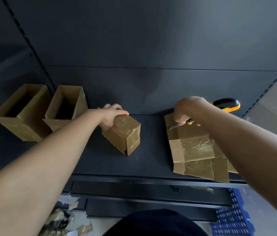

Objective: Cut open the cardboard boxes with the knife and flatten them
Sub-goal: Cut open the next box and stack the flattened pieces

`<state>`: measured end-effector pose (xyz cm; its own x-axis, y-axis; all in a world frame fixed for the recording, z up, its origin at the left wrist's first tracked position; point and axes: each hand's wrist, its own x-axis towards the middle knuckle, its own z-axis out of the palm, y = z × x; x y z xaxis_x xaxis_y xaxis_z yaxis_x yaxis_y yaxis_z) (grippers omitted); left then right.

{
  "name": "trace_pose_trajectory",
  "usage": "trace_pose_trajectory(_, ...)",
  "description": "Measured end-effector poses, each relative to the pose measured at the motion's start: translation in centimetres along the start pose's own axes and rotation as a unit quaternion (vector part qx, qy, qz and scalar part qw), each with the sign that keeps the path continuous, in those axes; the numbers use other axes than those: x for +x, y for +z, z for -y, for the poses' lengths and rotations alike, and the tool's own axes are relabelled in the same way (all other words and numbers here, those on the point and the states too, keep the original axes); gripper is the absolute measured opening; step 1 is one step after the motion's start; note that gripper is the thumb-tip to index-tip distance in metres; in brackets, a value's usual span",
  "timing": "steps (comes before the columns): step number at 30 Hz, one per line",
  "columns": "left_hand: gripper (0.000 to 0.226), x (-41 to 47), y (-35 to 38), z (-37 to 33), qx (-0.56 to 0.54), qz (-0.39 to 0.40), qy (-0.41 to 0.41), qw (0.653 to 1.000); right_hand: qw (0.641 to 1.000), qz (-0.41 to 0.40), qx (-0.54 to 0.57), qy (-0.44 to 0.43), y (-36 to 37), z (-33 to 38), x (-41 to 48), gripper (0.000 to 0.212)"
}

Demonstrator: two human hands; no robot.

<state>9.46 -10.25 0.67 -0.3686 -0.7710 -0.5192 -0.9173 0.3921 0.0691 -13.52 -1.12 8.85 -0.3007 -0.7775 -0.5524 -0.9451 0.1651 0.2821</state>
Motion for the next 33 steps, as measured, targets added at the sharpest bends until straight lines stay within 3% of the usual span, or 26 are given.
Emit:
trace_pose_trajectory(4,0.096,-0.2,0.7,-1.3,-0.105,-0.027,0.017,0.994,0.977,-0.1,0.188,0.01,1.5,0.1,1.7,0.015)
trace_pose_trajectory(7,0.074,-0.3,0.9,-1.9,-0.216,-0.163,0.003,0.963,0.922,-0.03,0.385,0.012,2.7,1.3,4.4,0.031)
trace_pose_trajectory(9,0.039,-0.5,1.3,-2.9,-0.195,-0.282,-0.094,0.935,0.875,0.031,0.483,-0.013,3.4,2.5,5.5,0.033)
trace_pose_trajectory(10,0.039,-0.7,1.5,-3.5,-0.196,-0.3,-0.165,0.919,0.854,0.055,0.517,-0.025,3.6,3.0,5.7,0.032)
trace_pose_trajectory(12,0.069,-1.1,2.1,-4.6,-0.24,-0.251,-0.27,0.898,0.821,0.077,0.564,-0.039,3.8,4.1,5.8,0.031)
trace_pose_trajectory(15,0.094,-1.0,3.2,-5.2,-0.239,-0.202,-0.299,0.901,0.797,0.075,0.598,-0.041,3.9,5.3,6.1,0.036)
trace_pose_trajectory(22,0.117,-0.5,3.3,-6.7,-0.206,-0.171,-0.276,0.923,0.805,0.054,0.59,-0.005,2.9,6.3,6.1,0.048)
trace_pose_trajectory(28,0.116,0.1,2.3,-6.3,-0.239,-0.099,-0.287,0.922,0.847,-0.006,0.527,-0.065,2.9,5.2,6.1,0.038)
trace_pose_trajectory(30,0.112,-0.5,2.1,-5.1,-0.258,-0.055,-0.212,0.941,0.863,-0.014,0.498,-0.086,3.0,4.5,6.0,0.036)
trace_pose_trajectory(33,0.112,-1.7,2.4,-3.6,-0.259,-0.014,-0.062,0.964,0.901,-0.031,0.416,-0.119,2.8,3.4,5.8,0.054)
